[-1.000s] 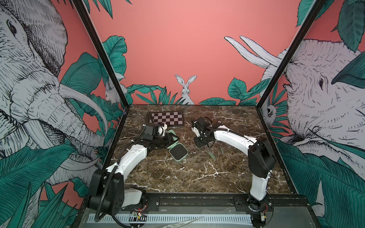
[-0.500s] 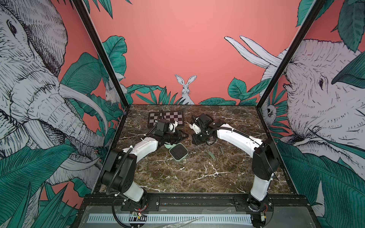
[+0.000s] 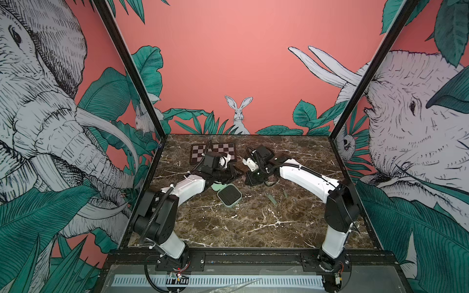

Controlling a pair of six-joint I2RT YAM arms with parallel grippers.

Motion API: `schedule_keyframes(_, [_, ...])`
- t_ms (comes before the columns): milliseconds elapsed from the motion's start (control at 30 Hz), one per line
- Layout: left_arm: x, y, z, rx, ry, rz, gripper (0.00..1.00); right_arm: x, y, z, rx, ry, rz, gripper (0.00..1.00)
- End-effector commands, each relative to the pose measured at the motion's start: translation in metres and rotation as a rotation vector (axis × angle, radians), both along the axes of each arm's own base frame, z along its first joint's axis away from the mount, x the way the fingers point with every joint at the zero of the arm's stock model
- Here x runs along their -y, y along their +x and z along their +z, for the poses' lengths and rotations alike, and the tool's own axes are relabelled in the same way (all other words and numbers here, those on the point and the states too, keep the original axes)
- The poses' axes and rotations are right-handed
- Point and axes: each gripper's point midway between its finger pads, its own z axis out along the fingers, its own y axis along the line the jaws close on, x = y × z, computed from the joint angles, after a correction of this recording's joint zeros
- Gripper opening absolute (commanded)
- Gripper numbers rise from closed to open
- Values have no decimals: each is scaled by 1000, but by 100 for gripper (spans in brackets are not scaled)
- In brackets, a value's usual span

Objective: Organize nail clipper sets
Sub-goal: Pick up the nail clipper from the center of the board.

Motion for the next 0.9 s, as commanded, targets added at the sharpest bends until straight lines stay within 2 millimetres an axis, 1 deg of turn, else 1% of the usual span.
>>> schedule_keyframes(0, [6, 4, 12, 25, -26, -6, 26, -4, 1, 24, 32, 54, 2, 15])
schedule_keyframes(233, [8, 6, 13, 22, -42, -4, 20, -4, -1, 22, 24, 54, 8, 15])
schedule_keyframes(433, [12, 7, 16, 19, -74, -11, 11, -3, -4, 24, 28, 58, 14, 15])
schedule_keyframes(533, [13, 7, 17, 19, -84, -20, 1, -2, -4, 27, 37, 64, 14, 20])
schedule_keyframes(567, [14, 6, 18, 22, -90, -24, 0, -2, -4, 29, 44, 69, 14, 23])
schedule_keyframes(600, [15, 6, 20, 27, -102, -32, 0, -3, -4, 33, 53, 77, 19, 29])
schedule_keyframes(667, [16, 6, 30, 52, -142, -51, 0, 0, -3, 46, 85, 93, 22, 43])
schedule_keyframes(733, [17, 4, 47, 95, -199, -91, 0, 2, -4, 68, 116, 158, 24, 53])
schedule_keyframes(800, [12, 4, 71, 156, -260, -131, 0, 6, -5, 99, 141, 273, 27, 58])
schedule_keyframes(833, [8, 5, 83, 189, -286, -142, 0, 9, -6, 114, 151, 328, 27, 59])
schedule_keyframes(867, [5, 5, 99, 228, -327, -161, 0, 13, -7, 130, 158, 394, 27, 59])
